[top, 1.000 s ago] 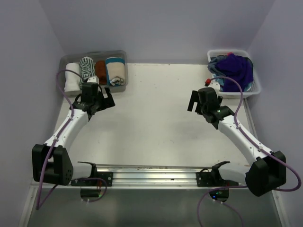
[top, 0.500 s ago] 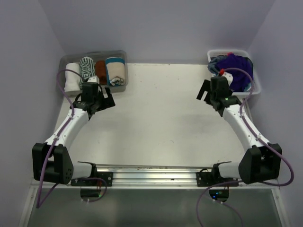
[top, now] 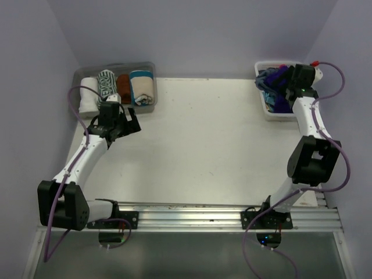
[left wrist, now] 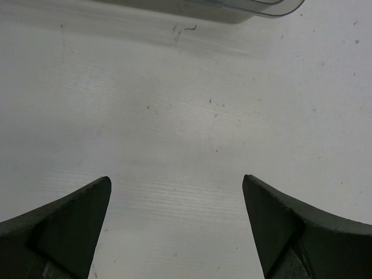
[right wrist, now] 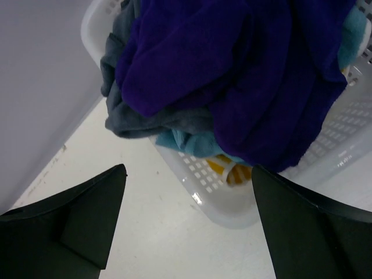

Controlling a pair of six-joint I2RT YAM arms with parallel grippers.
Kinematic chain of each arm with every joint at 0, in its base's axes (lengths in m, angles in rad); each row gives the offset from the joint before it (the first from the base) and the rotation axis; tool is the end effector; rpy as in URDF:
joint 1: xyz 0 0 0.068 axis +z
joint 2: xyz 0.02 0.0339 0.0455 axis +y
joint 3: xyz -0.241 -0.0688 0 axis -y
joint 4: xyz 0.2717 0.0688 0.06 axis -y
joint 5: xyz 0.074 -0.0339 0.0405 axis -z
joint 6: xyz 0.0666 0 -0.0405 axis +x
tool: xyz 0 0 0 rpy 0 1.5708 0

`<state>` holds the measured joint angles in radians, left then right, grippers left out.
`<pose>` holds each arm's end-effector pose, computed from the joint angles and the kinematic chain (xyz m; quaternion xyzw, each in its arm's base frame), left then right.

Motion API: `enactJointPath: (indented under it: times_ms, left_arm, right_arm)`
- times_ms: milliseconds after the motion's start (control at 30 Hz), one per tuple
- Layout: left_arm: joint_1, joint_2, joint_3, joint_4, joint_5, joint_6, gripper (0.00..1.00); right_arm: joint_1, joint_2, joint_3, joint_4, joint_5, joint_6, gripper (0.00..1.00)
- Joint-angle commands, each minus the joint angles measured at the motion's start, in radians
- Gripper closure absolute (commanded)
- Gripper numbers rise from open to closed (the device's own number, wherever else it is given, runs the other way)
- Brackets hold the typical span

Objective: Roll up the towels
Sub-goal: Grab a towel with the right arm

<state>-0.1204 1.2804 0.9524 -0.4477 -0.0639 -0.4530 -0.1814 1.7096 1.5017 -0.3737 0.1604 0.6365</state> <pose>0.3260 -0.0352 0.2153 -0.1647 0.9068 -0.0812 0.3795 0.4391 -0.0913 0.2780 0.3838 0.7899 0.0380 0.4769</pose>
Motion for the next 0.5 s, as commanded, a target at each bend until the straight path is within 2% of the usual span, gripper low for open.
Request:
enactJointPath:
  times_ms: [0,233,300,333,367,433,467]
  left_arm:
    - [-0.004,-0.036,0.026,-0.009,-0.005,0.000,0.00]
    - [-0.004,-0.036,0.019,-0.019,-0.011,-0.003,0.01]
    - [-0.004,-0.038,0.017,-0.025,-0.011,-0.006,0.00]
    - [-0.004,-0.042,0.014,-0.026,-0.013,-0.007,0.00]
    - [-0.004,-0.042,0.014,-0.028,-0.011,-0.009,0.00]
    - [-0.004,-0.046,0.008,-0.031,-0.013,-0.009,0.00]
    - [-0.004,-0.049,0.008,-0.031,-0.014,-0.009,0.00]
  right_arm:
    - [-0.018,0.087,0.109,0.044,-0.012,0.061,0.07]
    - [-0.036,0.254,0.278,0.055,-0.001,0.114,0.09]
    - [-0.040,0.283,0.302,0.056,0.002,0.129,0.15]
    - [-0.040,0.304,0.321,0.058,0.011,0.130,0.21]
    - [-0.040,0.312,0.327,0.059,0.021,0.132,0.37]
    - [-0.040,0.315,0.330,0.068,0.024,0.135,0.56]
    - [-0.040,0.312,0.330,0.071,0.022,0.135,0.72]
